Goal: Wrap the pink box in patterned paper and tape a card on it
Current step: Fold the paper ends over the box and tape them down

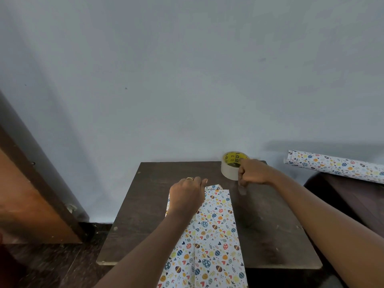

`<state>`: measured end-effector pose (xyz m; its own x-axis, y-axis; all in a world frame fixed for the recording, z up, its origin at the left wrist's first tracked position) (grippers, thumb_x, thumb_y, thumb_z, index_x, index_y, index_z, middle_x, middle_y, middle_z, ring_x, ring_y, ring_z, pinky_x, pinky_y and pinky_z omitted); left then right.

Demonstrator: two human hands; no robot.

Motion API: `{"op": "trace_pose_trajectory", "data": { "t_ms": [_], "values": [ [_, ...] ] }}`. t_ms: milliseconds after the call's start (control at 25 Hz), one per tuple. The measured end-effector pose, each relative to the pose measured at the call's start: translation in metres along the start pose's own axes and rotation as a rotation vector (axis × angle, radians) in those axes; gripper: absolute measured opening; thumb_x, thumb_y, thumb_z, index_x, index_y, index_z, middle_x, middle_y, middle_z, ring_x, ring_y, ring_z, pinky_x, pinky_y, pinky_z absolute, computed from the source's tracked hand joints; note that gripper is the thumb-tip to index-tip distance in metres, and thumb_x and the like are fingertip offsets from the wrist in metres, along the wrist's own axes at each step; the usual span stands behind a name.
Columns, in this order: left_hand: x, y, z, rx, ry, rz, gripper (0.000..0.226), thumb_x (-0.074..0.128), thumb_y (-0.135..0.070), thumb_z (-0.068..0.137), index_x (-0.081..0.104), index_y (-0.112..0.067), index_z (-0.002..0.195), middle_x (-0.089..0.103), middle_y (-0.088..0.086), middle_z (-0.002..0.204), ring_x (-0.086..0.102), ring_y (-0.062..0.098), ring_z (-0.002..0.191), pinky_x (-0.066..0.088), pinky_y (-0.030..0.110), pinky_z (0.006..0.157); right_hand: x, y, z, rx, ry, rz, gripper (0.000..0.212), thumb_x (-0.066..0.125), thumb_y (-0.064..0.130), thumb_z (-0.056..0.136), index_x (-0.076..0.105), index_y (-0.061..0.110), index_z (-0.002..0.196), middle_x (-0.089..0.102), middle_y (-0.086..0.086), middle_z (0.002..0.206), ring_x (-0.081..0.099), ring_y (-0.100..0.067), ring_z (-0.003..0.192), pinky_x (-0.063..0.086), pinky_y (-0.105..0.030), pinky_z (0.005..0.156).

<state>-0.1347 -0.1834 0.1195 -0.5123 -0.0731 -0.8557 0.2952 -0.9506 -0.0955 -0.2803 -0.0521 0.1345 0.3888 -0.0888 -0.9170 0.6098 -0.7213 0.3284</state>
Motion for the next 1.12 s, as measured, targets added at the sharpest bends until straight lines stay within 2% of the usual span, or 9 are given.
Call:
{"op": "trace_pose_trajectory", "data": {
  "t_ms": [120, 200, 280, 440, 600, 680, 880, 1040, 1120],
  "values": [
    [-0.005, 0.010, 0.001, -0.075, 0.007, -0.028, 0.005, 0.070, -0.019, 0.078, 0.066, -0.019, 0.075, 0.056, -0.006, 0.050, 0.035, 0.006, 0.041, 0.018, 0.015, 0.037, -0.021, 0.003, 0.000, 0.031, -0.192, 0.148, 0.008, 0.073, 0.012, 0.062, 0.067, 0.011, 0.067, 0.065, -0.010, 0.115, 0.058, -0.029, 0.104, 0.047, -0.032, 0.078],
    [0.002, 0.018, 0.000, -0.082, 0.127, -0.098, 0.021, 0.047, -0.025, 0.094, 0.060, -0.019, 0.108, 0.066, -0.001, 0.086, 0.054, 0.011, 0.069, 0.039, 0.021, 0.054, -0.031, 0.012, -0.001, 0.051, -0.317, 0.202, 0.011, 0.076, 0.013, 0.064, 0.066, 0.011, 0.067, 0.062, -0.010, 0.121, 0.058, -0.028, 0.106, 0.049, -0.035, 0.082],
    [0.002, 0.019, -0.010, 0.011, 0.191, -0.153, 0.033, 0.040, -0.034, 0.098, 0.054, -0.020, 0.124, 0.057, 0.001, 0.109, 0.053, 0.013, 0.099, 0.046, 0.024, 0.077, -0.031, 0.026, -0.001, 0.028, -0.359, 0.307, 0.010, 0.077, 0.011, 0.066, 0.068, 0.009, 0.070, 0.068, -0.008, 0.106, 0.061, -0.025, 0.100, 0.047, -0.030, 0.078],
    [-0.001, 0.016, -0.014, 0.075, 0.145, -0.142, 0.030, 0.047, -0.036, 0.096, 0.065, -0.021, 0.114, 0.056, 0.000, 0.100, 0.051, 0.015, 0.098, 0.039, 0.023, 0.076, -0.010, 0.074, -0.001, -0.169, -0.104, 0.744, 0.013, 0.073, -0.003, 0.072, 0.070, 0.006, 0.080, 0.071, -0.008, 0.095, 0.066, -0.022, 0.100, 0.051, -0.025, 0.083],
    [-0.005, 0.020, -0.011, 0.071, 0.084, -0.157, 0.016, 0.069, -0.035, 0.081, 0.076, -0.023, 0.089, 0.060, -0.004, 0.076, 0.061, 0.017, 0.076, 0.039, 0.024, 0.058, 0.022, 0.091, 0.006, -0.184, -0.098, 1.043, 0.054, 0.059, -0.013, 0.081, 0.059, 0.026, 0.119, 0.069, -0.017, 0.104, 0.068, -0.024, 0.091, 0.056, -0.032, 0.082],
    [-0.004, 0.020, -0.013, 0.047, 0.103, -0.142, 0.020, 0.063, -0.040, 0.085, 0.075, -0.025, 0.092, 0.059, -0.005, 0.078, 0.059, 0.014, 0.080, 0.039, 0.024, 0.058, 0.039, 0.087, 0.009, -0.169, -0.105, 1.061, 0.068, 0.054, -0.012, 0.085, 0.045, 0.038, 0.130, 0.070, -0.019, 0.096, 0.069, -0.025, 0.084, 0.058, -0.029, 0.075],
    [-0.002, 0.031, -0.011, -0.152, 0.191, -0.252, 0.035, 0.059, -0.051, 0.083, 0.072, -0.022, 0.100, 0.062, -0.007, 0.097, 0.058, 0.008, 0.091, 0.043, 0.022, 0.068, 0.048, 0.077, 0.006, -0.231, -0.114, 1.138, 0.051, 0.055, -0.014, 0.084, 0.060, 0.027, 0.115, 0.071, -0.017, 0.095, 0.071, -0.024, 0.085, 0.056, -0.027, 0.073],
    [0.005, 0.038, -0.017, -0.108, 0.347, -0.391, 0.057, 0.066, -0.058, 0.073, 0.067, -0.015, 0.111, 0.051, -0.008, 0.121, 0.051, 0.009, 0.108, 0.043, 0.024, 0.085, 0.055, 0.075, 0.008, -0.235, -0.083, 1.168, 0.033, 0.064, -0.011, 0.079, 0.070, 0.016, 0.098, 0.071, -0.015, 0.099, 0.067, -0.027, 0.098, 0.054, -0.038, 0.088],
    [0.004, 0.038, -0.022, -0.084, 0.372, -0.383, 0.062, 0.065, -0.061, 0.072, 0.062, -0.016, 0.114, 0.049, -0.008, 0.121, 0.049, 0.009, 0.108, 0.044, 0.024, 0.086, 0.057, 0.073, 0.009, -0.231, -0.103, 1.153, 0.021, 0.066, -0.008, 0.078, 0.071, 0.009, 0.088, 0.072, -0.011, 0.099, 0.067, -0.026, 0.099, 0.052, -0.039, 0.090]
  ]
}}
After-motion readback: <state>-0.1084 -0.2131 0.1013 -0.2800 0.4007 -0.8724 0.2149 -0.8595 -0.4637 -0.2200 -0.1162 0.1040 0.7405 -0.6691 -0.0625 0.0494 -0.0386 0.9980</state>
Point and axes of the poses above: each hand's wrist, its own z-axis towards the middle knuckle, its own x-axis out of the palm, y = z × x, the point moved 5 cm from there along z, towards the middle knuckle
